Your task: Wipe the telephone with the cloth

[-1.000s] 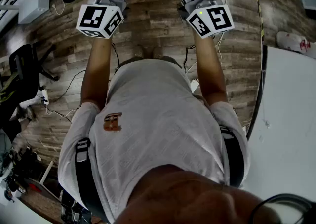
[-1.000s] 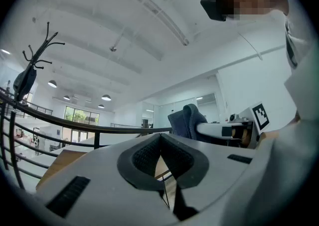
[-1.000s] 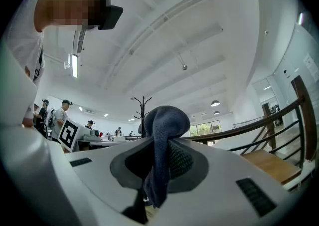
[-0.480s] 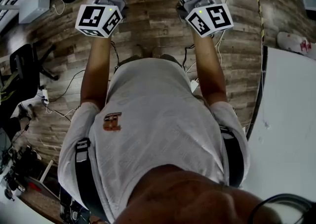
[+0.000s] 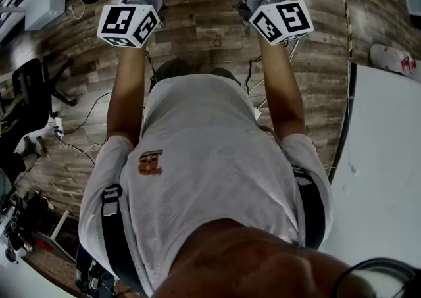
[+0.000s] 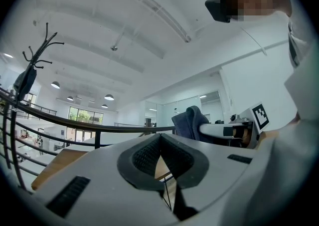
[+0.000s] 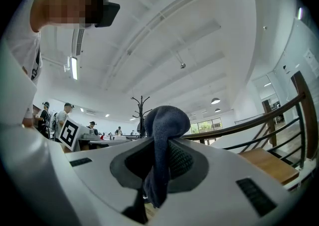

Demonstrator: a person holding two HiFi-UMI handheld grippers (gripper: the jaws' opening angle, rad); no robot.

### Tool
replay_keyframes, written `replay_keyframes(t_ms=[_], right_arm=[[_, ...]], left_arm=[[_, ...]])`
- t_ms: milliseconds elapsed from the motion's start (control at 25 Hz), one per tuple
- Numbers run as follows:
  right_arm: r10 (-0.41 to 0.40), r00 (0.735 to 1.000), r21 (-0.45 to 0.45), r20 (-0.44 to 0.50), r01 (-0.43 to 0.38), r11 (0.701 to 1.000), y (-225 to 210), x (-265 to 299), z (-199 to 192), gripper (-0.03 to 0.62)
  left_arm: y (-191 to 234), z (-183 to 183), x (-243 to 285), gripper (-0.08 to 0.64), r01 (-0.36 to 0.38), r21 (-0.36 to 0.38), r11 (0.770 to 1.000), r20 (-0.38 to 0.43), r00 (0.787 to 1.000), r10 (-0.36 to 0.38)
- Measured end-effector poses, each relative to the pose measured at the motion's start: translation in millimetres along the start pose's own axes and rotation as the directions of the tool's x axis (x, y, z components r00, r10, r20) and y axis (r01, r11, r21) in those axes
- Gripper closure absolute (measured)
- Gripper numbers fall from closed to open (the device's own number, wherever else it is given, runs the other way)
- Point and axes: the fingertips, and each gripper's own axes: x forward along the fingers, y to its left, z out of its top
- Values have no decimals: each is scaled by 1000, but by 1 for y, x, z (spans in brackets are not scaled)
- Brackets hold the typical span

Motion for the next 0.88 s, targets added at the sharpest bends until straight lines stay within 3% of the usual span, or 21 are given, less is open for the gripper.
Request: replay_keyframes(t_ms=[480, 880], right_arm=[[6, 1000, -12, -13, -6, 1000, -41, 40, -10, 520], [-32, 998, -29, -48, 30, 999, -121, 149, -41, 520]], left_arm=[[41, -9, 45, 541, -14, -3, 1000, 10, 1000, 14], [153, -32, 141, 541, 2, 3, 1000, 2, 1000, -2]])
